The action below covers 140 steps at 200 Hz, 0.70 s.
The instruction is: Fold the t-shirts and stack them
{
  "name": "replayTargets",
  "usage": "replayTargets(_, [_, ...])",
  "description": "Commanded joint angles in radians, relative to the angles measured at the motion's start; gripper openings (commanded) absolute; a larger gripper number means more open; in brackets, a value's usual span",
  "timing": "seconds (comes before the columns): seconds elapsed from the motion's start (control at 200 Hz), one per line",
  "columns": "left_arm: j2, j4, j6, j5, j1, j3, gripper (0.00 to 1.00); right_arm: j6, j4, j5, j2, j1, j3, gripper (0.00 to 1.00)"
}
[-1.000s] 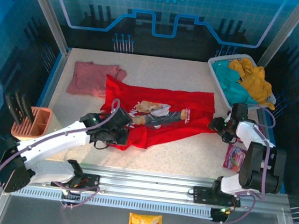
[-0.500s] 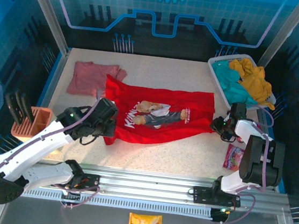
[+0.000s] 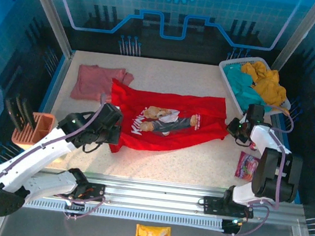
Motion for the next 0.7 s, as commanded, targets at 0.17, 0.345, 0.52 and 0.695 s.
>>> replayTargets(0.17, [-0.088,-0.043,0.094,-0.047,0.023,0.033,0.00,-0.032,-0.152,-0.003,-0.150,-0.017,0.026,0.00])
replayTargets(0.345, [-0.114,-0.061,0.088,-0.045,0.026,0.053,0.00,-0.064,-0.307,0.059,-0.262,-0.016,0.009,0.00])
replayTargets(0.52, [-0.144,-0.125,0.051,-0.096,0.029,0.114,0.00,-0.086,-0.434,0.037,-0.405,-0.018,0.004,0.00])
replayTargets(0.695, [-0.179,-0.167,0.025,-0.135,0.032,0.145,0.00,-0.049,-0.543,0.018,-0.511,0.007,0.029,0.00])
